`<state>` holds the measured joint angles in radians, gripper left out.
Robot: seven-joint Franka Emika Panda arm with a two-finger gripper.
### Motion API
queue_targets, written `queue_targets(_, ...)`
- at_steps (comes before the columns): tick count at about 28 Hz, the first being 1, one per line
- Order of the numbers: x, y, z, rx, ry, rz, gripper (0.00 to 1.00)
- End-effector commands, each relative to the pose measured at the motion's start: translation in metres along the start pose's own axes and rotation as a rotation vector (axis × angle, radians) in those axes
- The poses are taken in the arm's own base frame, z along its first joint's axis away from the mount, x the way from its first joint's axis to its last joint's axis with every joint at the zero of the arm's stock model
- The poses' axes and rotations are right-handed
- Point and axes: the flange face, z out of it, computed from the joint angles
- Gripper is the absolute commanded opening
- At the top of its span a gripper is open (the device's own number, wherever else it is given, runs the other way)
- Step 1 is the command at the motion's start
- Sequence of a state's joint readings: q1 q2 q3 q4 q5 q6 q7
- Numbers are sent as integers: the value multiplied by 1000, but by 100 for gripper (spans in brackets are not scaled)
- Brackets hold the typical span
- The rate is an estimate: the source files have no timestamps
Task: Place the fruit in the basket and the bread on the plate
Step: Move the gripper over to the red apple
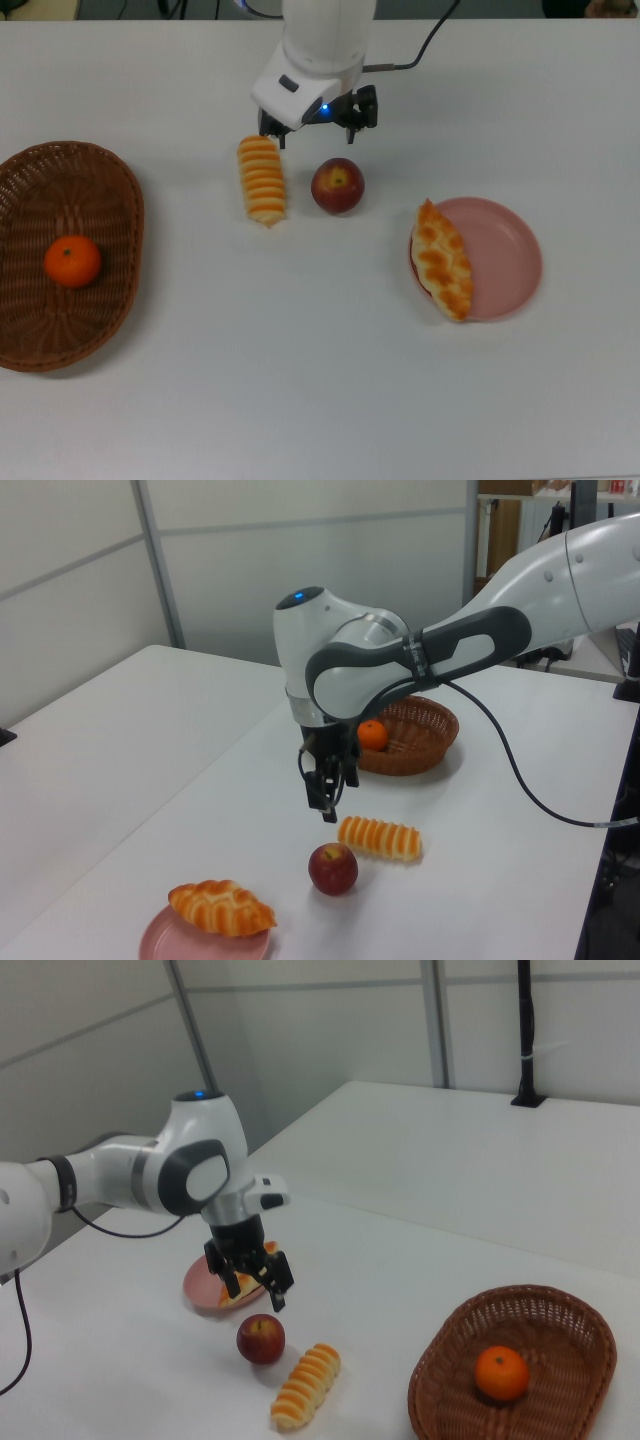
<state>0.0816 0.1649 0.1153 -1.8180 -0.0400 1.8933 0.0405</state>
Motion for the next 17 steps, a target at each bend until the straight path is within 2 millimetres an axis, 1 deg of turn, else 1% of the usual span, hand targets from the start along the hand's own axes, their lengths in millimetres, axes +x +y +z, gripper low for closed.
queue_targets(1, -9, -1, 24, 17, 20, -16, 100)
queue_targets(5, -9, 0, 26, 15, 23, 98, 100)
queue_targets(9, -7, 4, 26, 14, 37, 129, 100)
queue_targets(14, -5, 3, 36, 18, 65, 131, 100)
queue_targets(17, -1, 1, 48, 19, 60, 127, 100)
